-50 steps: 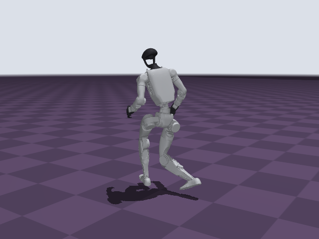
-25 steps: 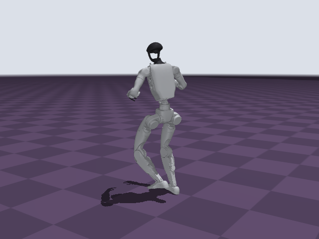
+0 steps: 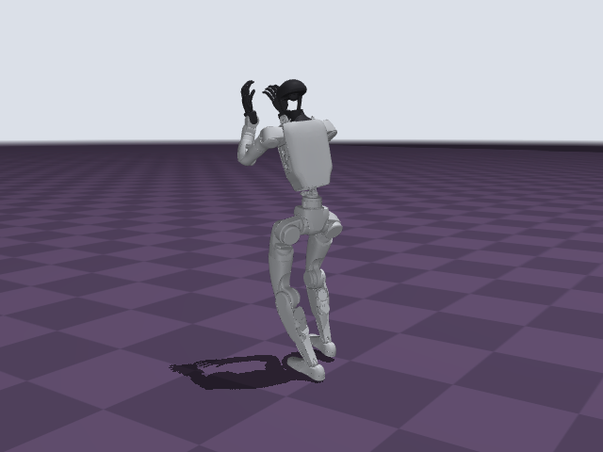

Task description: Dance

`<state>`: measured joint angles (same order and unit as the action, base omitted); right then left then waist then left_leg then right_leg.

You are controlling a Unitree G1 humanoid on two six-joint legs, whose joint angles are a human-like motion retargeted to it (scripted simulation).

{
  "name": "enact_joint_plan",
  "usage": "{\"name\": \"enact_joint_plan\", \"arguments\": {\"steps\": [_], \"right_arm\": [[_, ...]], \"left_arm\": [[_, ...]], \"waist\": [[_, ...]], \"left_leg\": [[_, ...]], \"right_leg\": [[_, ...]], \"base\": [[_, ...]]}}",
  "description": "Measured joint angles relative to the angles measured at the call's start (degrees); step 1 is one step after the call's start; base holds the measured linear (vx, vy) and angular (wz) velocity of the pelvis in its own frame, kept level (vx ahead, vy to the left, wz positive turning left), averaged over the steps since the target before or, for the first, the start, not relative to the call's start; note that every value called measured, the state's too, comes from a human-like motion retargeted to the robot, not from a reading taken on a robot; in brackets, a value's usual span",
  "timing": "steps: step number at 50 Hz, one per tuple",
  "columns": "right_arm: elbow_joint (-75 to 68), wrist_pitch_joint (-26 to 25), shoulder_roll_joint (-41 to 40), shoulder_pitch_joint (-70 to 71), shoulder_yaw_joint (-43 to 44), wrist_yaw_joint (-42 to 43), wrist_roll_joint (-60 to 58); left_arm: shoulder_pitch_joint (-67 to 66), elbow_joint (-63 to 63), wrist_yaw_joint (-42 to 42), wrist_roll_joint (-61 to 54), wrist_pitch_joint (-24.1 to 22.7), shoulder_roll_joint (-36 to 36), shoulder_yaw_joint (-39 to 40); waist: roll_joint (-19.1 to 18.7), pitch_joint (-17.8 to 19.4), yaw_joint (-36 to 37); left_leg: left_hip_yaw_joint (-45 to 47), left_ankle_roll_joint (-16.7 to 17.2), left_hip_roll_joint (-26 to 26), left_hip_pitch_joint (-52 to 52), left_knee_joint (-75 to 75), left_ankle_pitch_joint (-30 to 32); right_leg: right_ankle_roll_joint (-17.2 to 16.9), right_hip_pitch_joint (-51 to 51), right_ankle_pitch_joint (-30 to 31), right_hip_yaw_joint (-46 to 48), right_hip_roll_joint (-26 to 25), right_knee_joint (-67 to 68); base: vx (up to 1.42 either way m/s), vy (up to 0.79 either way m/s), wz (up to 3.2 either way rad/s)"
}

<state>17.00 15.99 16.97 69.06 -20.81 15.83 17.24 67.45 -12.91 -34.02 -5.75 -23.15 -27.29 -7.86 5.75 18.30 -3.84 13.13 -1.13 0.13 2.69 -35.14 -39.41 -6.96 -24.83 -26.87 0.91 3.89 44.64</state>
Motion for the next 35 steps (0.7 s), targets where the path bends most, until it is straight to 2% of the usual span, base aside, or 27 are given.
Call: {"name": "enact_joint_plan", "arguments": {"steps": [6,12,15,19,23,25,27,28,31,33,35], "right_arm": [[0.55,0.32,-0.82,-3.54,-3.23,-2.41,-0.39],[2.70,-0.65,-0.36,-7.58,-5.84,-5.99,-1.90],[3.53,-1.01,0.36,-8.35,-6.48,-7.52,-2.33],[3.50,-1.59,1.44,-8.06,-6.73,-10.24,-2.84],[2.99,-2.46,2.70,-7.93,-7.00,-13.42,-2.96],[2.44,-3.04,3.40,-7.42,-6.84,-15.23,-2.53],[2.16,-3.47,4.11,-8.29,-7.06,-16.45,-2.39],[1.99,-3.69,4.71,-8.13,-6.80,-17.55,-1.80],[1.66,-4.19,6.61,-10.08,-6.98,-19.84,-1.36],[1.47,-4.43,9.19,-11.29,-6.66,-22.56,-0.40],[0.92,-4.83,11.93,-13.55,-6.97,-24.48,-0.66]], "left_arm": [[-8.31,-2.85,1.96,-5.00,-2.22,2.41,0.43],[-17.11,-5.81,6.51,-10.03,-3.40,2.76,1.43],[-20.46,-7.06,9.00,-12.88,-4.01,1.79,2.68],[-23.21,-7.97,13.15,-16.58,-4.26,-0.64,5.22],[-25.11,-8.36,16.80,-19.01,-3.96,-2.96,7.62],[-25.54,-8.18,19.02,-20.91,-3.63,-4.28,9.33],[-27.01,-8.21,20.27,-21.66,-3.21,-4.67,10.56],[-27.31,-8.12,21.62,-22.80,-2.79,-5.29,11.72],[-30.16,-8.00,23.49,-23.46,-1.94,-5.91,13.70],[-32.09,-7.61,25.58,-24.41,-0.87,-6.56,15.76],[-35.01,-6.96,26.51,-24.11,-0.01,-6.94,17.03]], "waist": [[2.40,-0.73,1.06],[5.77,-2.09,2.94],[7.19,-2.56,4.26],[7.96,-3.04,6.29],[8.75,-3.25,7.91],[7.97,-3.67,8.59],[8.22,-3.18,8.77],[7.26,-3.50,9.04],[7.13,-2.28,9.01],[4.94,-2.07,9.37],[4.17,-0.71,9.18]], "left_leg": [[1.55,-1.16,-2.63,4.65,0.82,2.90],[4.73,-1.73,-5.90,6.32,4.31,6.76],[6.79,-1.90,-6.85,6.37,6.75,8.80],[9.62,-1.70,-5.98,6.81,8.56,10.91],[12.40,-1.00,-3.84,9.01,6.50,11.63],[13.26,-0.40,-1.35,10.57,5.64,11.99],[13.99,0.06,-0.06,11.86,3.13,12.04],[14.10,0.43,1.78,12.91,2.58,12.02],[14.46,1.08,4.17,14.77,-1.42,12.01],[13.83,1.90,8.05,16.90,-4.11,12.05],[13.36,2.61,10.48,18.21,-7.58,12.68]], "right_leg": [[0.90,-1.08,-5.65,0.76,6.08,10.53],[0.56,5.05,-9.15,0.92,13.60,17.24],[-0.64,9.69,-8.88,0.99,16.65,15.99],[-2.36,15.26,-7.33,2.01,18.13,9.60],[-3.81,17.95,-7.33,2.86,18.45,4.22],[-3.71,18.89,-7.48,3.49,16.35,-0.20],[-3.63,18.85,-9.76,3.36,16.11,-0.57],[-3.17,19.22,-9.70,3.75,14.23,-3.43],[-2.31,18.76,-12.76,3.72,13.26,-2.93],[-1.08,19.35,-12.08,4.24,9.62,-6.70],[-0.28,19.16,-12.69,4.30,8.11,-5.97]], "base": [[-0.23,0.04,-0.12],[-0.19,-0.05,-0.22],[-0.19,-0.08,-0.34],[-0.21,-0.10,-0.41],[-0.24,-0.14,-0.36],[-0.25,-0.15,-0.32],[-0.26,-0.17,-0.24],[-0.24,-0.16,-0.27],[-0.25,-0.17,-0.16],[-0.18,-0.16,-0.27],[-0.18,-0.17,-0.17]]}}
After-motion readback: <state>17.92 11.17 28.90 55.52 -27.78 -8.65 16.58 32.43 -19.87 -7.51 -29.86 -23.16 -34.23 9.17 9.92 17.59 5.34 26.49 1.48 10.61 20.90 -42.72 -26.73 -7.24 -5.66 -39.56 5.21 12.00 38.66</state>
